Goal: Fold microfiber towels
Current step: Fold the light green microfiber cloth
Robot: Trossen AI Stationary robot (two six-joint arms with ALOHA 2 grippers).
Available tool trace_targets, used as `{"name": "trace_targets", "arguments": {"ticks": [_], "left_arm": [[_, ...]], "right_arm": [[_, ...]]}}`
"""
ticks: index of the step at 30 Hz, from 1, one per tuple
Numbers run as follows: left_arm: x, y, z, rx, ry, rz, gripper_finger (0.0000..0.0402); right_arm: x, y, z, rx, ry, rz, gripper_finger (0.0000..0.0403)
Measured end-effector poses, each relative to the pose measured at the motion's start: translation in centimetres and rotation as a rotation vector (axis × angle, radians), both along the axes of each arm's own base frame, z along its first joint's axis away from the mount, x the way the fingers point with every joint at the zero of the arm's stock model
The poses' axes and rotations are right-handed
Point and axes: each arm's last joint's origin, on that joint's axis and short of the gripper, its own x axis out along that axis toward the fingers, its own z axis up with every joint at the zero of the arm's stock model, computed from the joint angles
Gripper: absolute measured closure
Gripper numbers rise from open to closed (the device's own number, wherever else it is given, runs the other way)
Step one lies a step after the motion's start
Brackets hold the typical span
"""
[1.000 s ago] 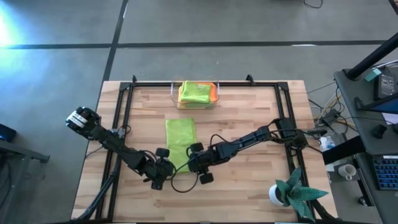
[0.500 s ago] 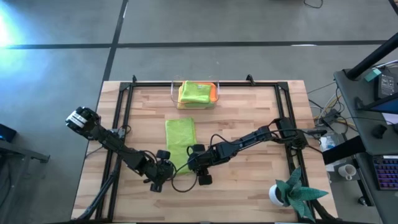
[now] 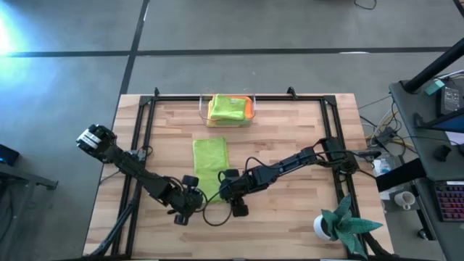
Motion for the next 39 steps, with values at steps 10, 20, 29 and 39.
{"name": "trace_targets", "arguments": {"ticks": [10,20,29,39], "left_arm": [[0.6,0.1,-2.1,0.105,0.009,0.045,0.0285],[1.1,0.2,-2.6,0.092,-0.007,0.107,0.0286],[1.2,0.5,-3.0,0.153,-0.023,0.137,0.0367],[1.4,0.5,-1.1,0.09,-0.04,0.131,0.0399]], "right_arm": [[-0.1,-0.2,-1.0,-0.025,0.012,0.009,0.0231],[0.1,-0.3,-1.3,-0.041,0.003,-0.032,0.0263],[0.0,-0.4,-1.4,-0.049,0.018,-0.04,0.0375],[-1.0,-0.6,0.3,0.014,0.085,-0.105,0.0393]]}}
